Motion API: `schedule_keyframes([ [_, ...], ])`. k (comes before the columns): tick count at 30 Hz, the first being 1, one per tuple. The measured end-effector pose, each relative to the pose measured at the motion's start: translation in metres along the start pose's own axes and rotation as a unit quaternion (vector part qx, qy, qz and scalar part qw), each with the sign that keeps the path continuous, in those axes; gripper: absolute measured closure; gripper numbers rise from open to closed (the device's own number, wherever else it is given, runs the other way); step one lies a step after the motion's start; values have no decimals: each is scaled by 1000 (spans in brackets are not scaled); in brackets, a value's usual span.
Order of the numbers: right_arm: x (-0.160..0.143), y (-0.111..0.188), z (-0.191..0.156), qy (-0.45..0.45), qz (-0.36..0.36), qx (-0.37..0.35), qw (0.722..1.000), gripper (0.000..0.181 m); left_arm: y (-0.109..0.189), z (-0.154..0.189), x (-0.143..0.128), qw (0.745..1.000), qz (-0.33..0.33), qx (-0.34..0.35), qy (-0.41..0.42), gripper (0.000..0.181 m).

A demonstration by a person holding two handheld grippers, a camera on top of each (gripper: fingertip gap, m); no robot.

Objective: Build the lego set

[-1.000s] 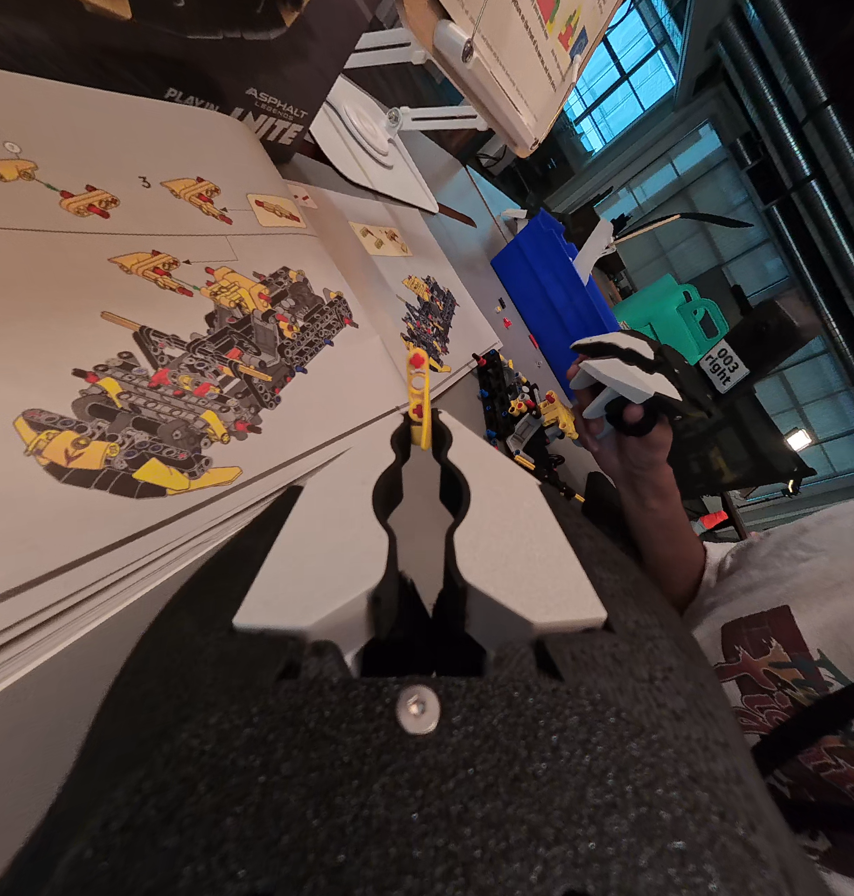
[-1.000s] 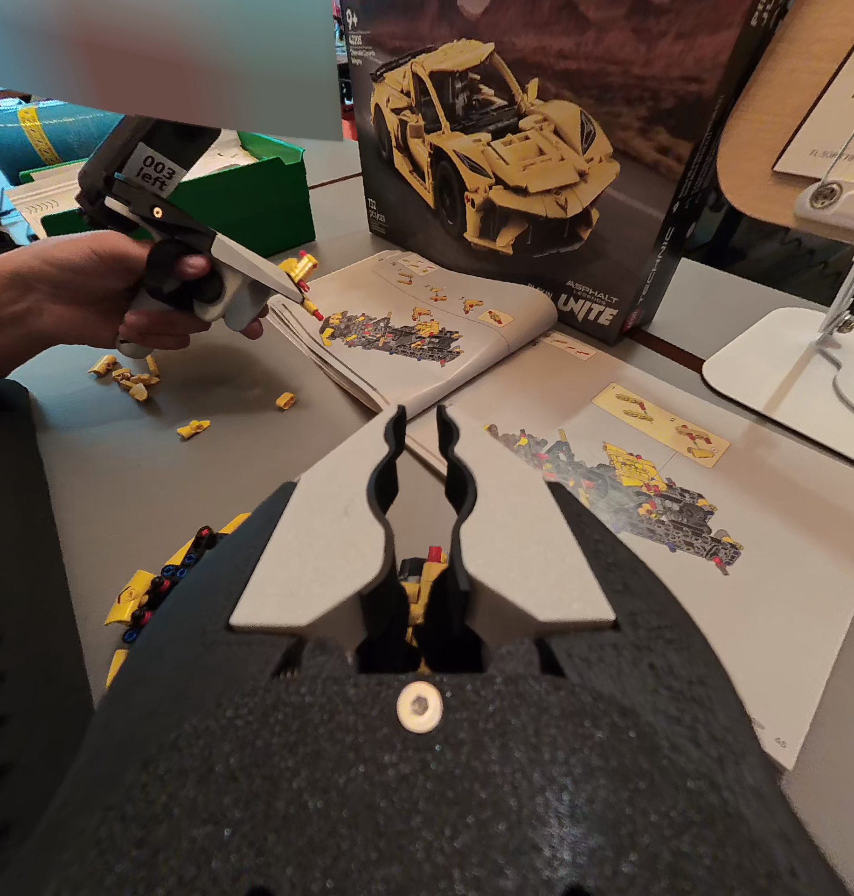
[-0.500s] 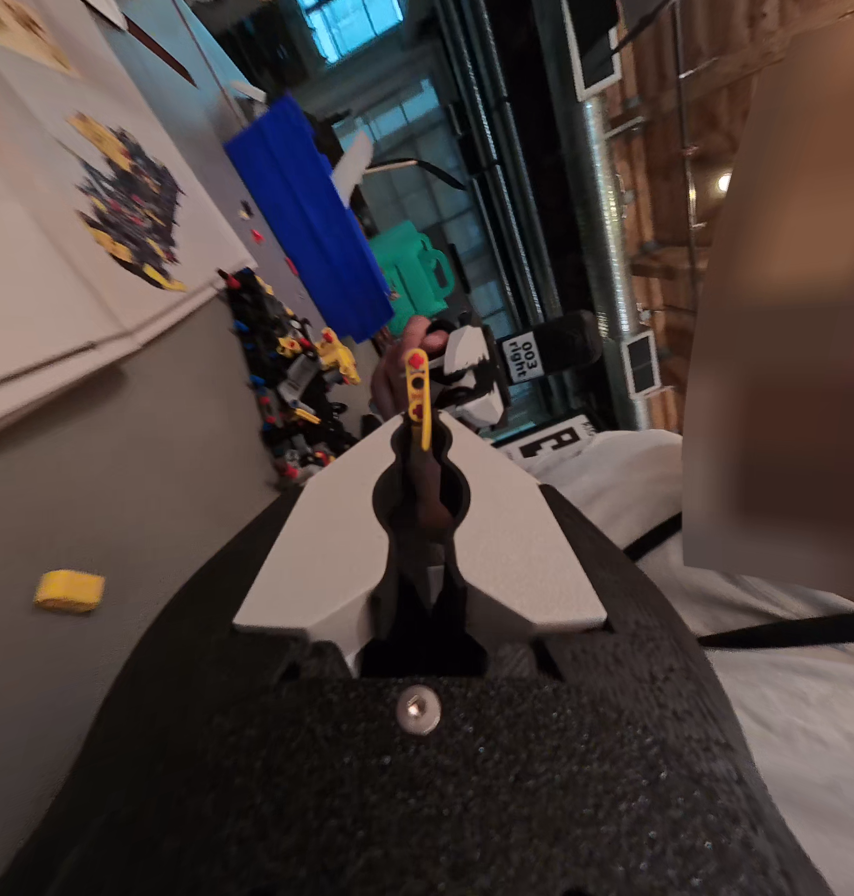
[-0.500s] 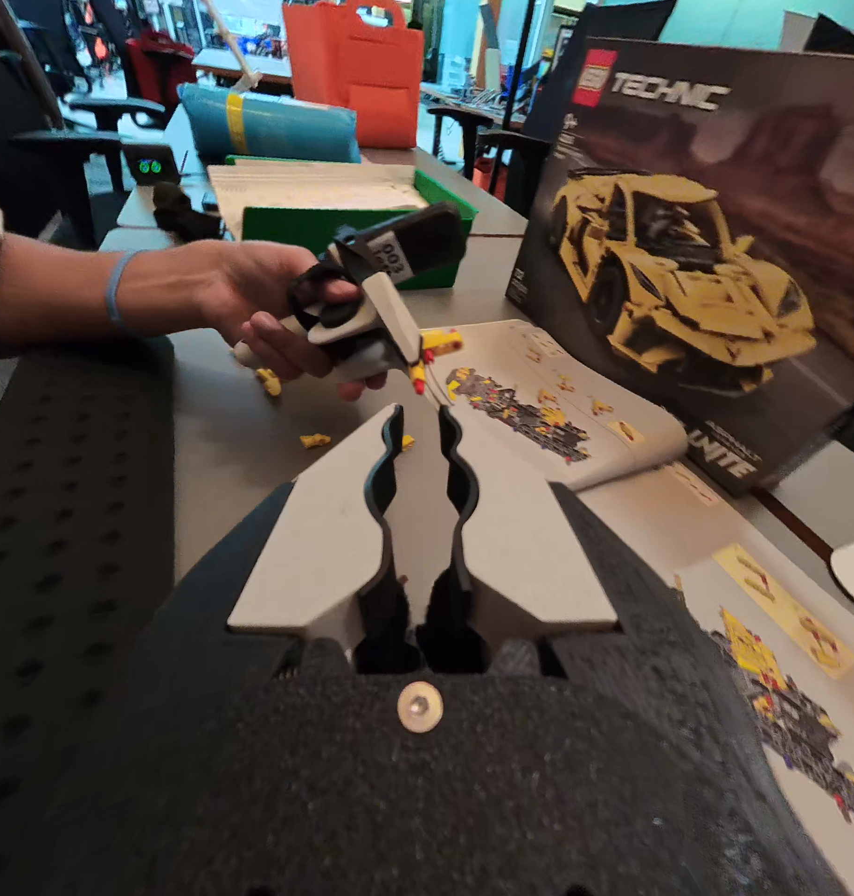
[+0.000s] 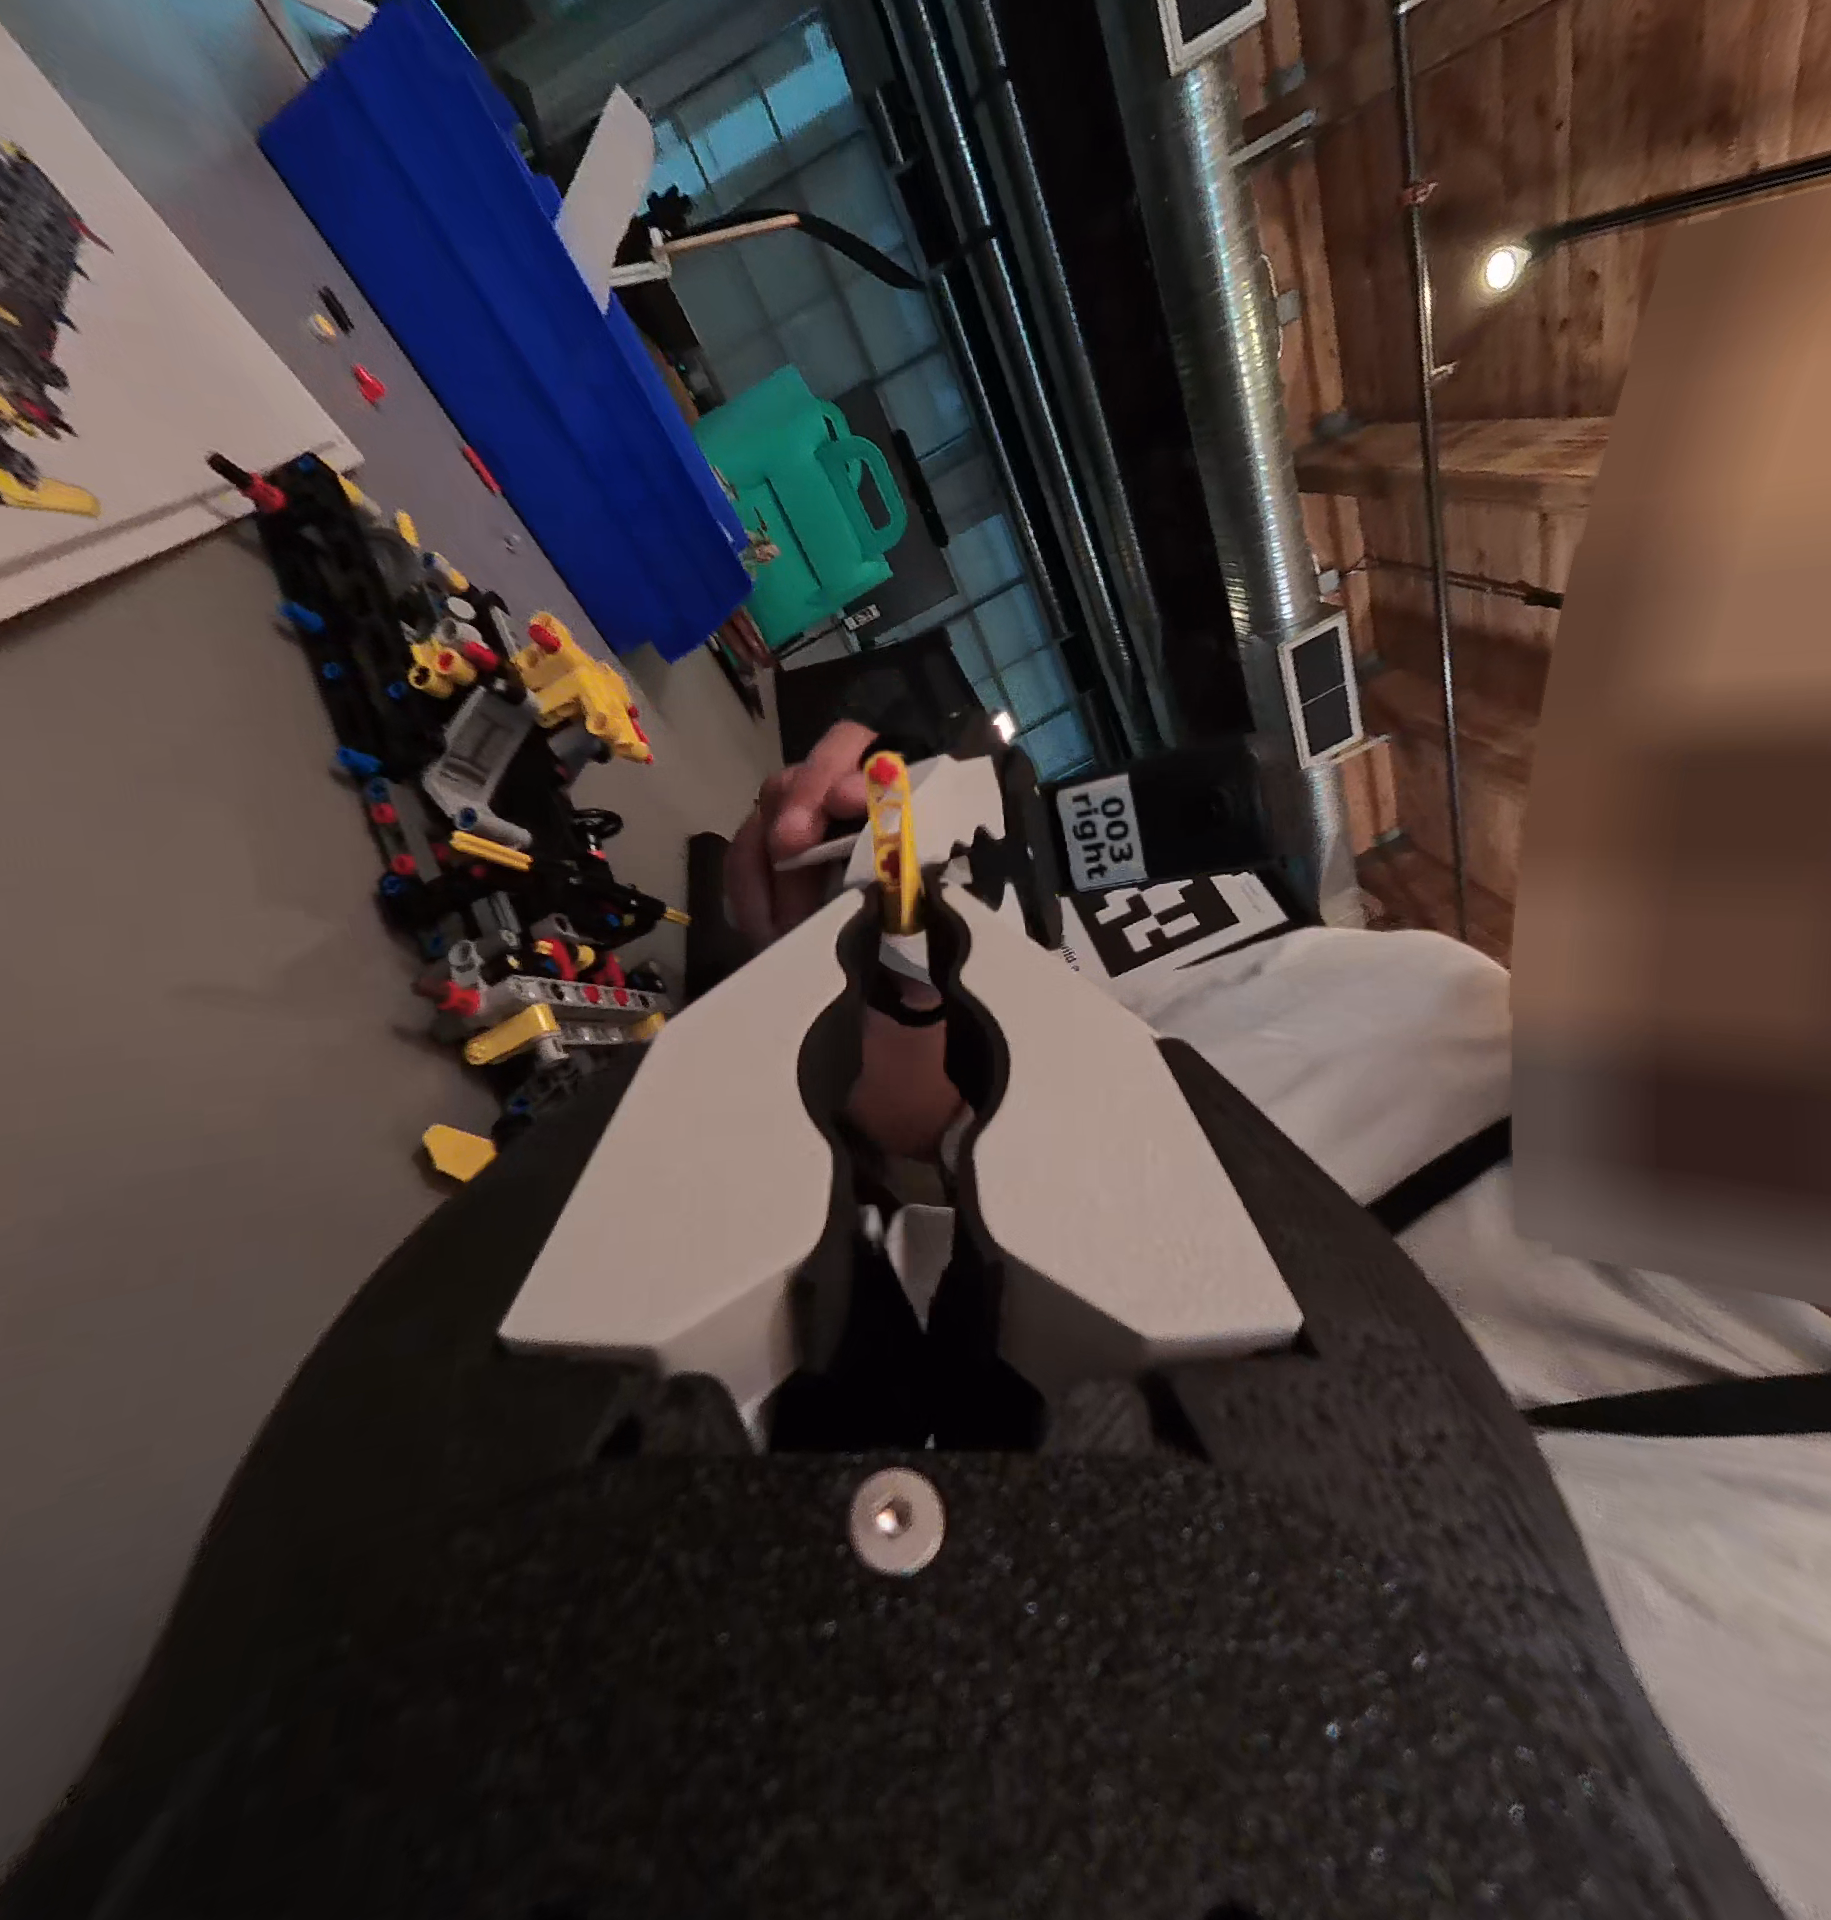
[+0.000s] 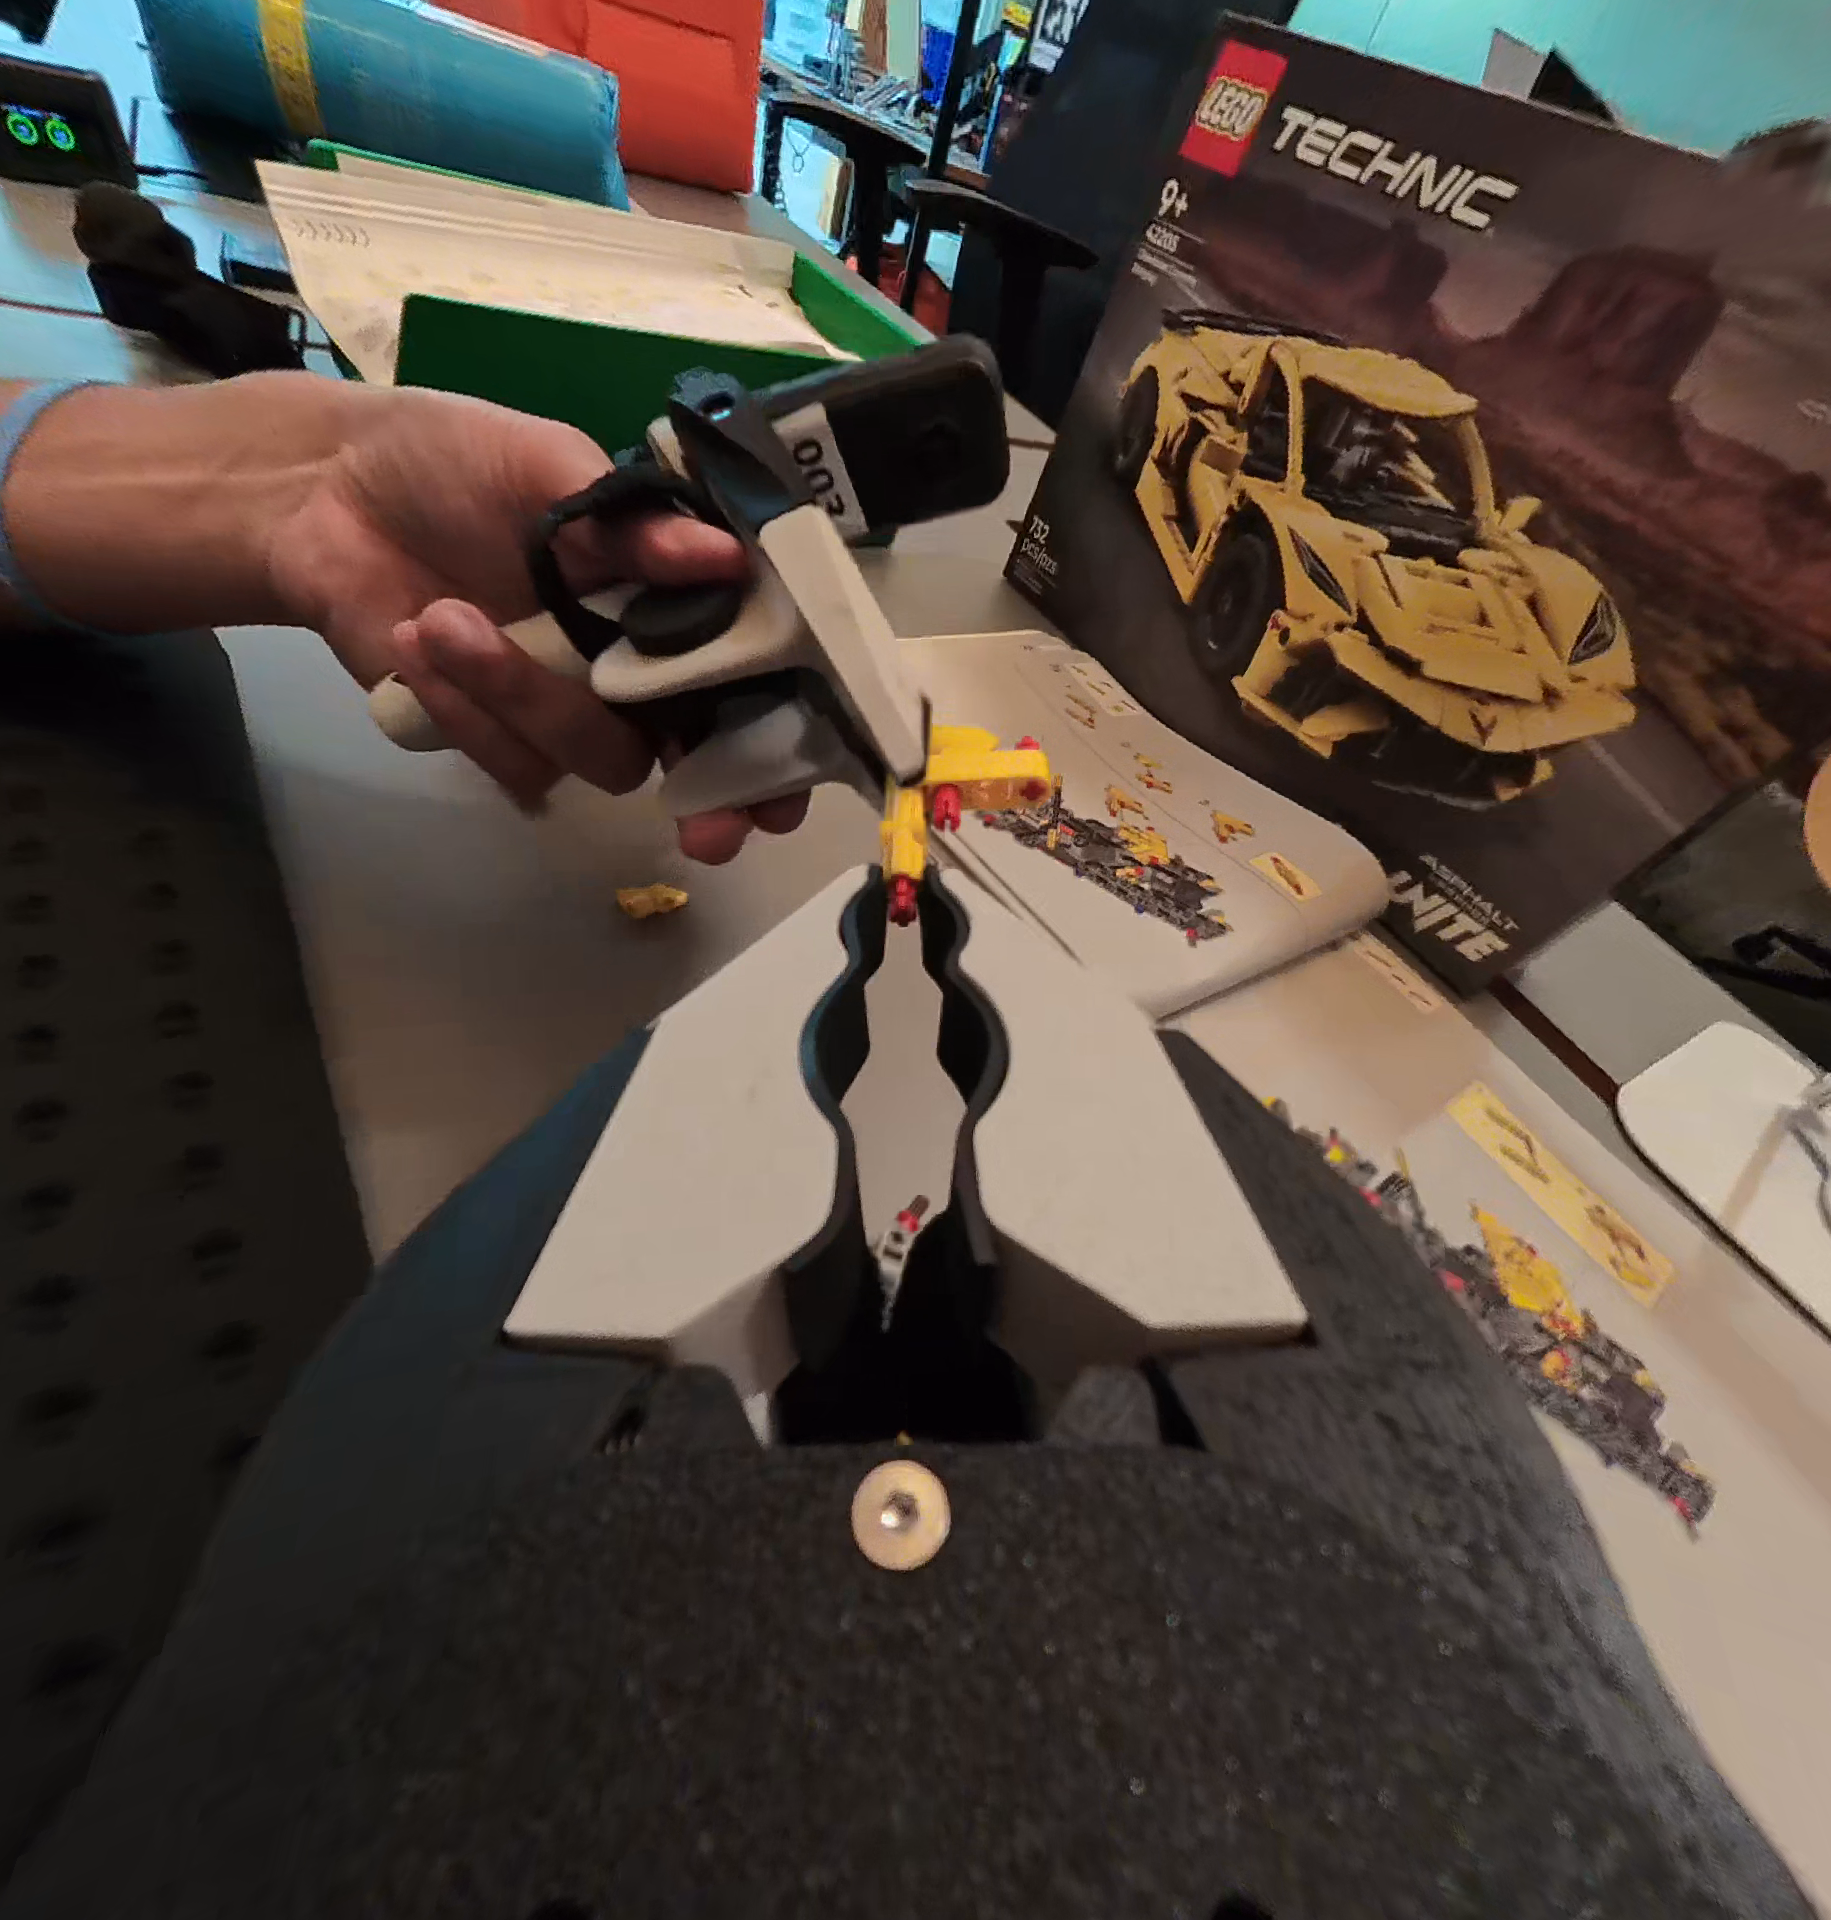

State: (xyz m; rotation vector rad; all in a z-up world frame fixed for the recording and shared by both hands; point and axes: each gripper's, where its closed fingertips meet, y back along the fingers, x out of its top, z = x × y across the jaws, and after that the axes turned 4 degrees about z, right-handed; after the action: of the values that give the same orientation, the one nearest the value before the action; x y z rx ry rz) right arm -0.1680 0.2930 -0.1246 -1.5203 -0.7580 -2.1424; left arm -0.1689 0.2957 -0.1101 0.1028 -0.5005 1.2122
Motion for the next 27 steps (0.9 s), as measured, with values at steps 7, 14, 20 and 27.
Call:
schedule_keyframes([
  [7,-14,9,-2,-50,-11,-23,998,176,-10,-9,-8,1000,-3,21,-1,174],
  [14,-35,69,30,-137,-14,-48,989,164,-21,-30,-4,997,-15,44,56,174],
  [20,-83,92,78,-152,-67,-72,984,134,-49,-57,1,990,-80,68,91,174],
  [27,-96,74,80,-105,-88,-73,988,129,-74,-77,10,984,-131,81,89,174],
])
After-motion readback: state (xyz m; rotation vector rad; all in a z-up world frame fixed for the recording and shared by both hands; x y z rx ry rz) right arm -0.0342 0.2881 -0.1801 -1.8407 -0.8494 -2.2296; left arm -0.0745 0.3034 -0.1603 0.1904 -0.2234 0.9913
